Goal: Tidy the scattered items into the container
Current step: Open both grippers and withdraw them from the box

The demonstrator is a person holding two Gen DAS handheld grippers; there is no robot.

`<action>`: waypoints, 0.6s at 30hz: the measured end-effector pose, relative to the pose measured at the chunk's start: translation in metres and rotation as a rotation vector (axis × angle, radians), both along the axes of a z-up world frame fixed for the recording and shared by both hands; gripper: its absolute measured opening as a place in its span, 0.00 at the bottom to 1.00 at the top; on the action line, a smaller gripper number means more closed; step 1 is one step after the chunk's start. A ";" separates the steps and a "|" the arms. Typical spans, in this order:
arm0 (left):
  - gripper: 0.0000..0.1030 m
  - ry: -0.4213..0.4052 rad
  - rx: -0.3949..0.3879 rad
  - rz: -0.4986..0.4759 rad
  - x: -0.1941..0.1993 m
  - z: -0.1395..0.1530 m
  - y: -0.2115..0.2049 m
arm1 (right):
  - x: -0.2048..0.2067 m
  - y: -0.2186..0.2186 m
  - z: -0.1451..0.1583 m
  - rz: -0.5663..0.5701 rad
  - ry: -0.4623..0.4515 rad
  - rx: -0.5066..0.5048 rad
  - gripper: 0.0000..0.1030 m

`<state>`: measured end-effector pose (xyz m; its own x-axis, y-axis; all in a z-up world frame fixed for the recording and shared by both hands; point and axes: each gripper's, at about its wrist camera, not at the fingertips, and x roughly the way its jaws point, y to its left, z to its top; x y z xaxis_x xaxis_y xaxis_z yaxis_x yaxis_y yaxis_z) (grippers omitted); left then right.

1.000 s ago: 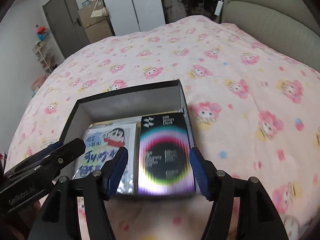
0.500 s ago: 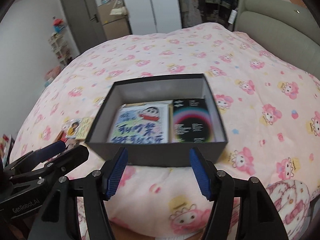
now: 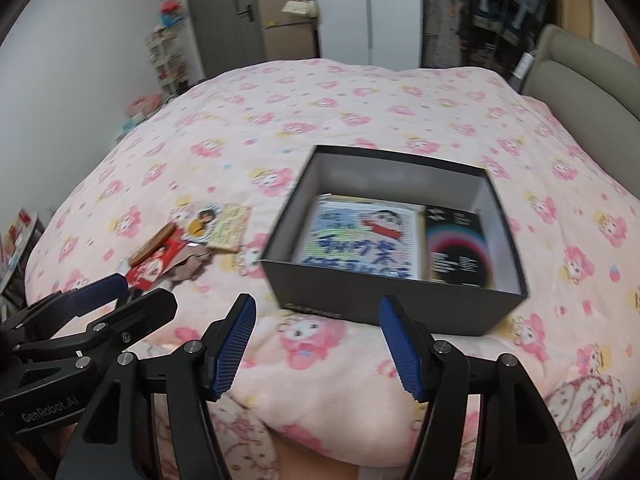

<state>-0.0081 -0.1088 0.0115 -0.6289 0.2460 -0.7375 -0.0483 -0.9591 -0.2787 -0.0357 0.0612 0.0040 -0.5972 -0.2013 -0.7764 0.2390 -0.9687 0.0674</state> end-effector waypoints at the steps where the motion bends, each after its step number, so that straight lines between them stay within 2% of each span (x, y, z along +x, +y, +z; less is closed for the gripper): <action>1: 0.74 0.000 -0.001 0.014 0.003 -0.001 -0.007 | 0.001 -0.009 -0.001 0.017 0.000 0.005 0.59; 18: 0.73 -0.072 0.034 0.185 0.025 -0.042 -0.111 | -0.001 -0.117 -0.033 0.197 -0.071 0.054 0.59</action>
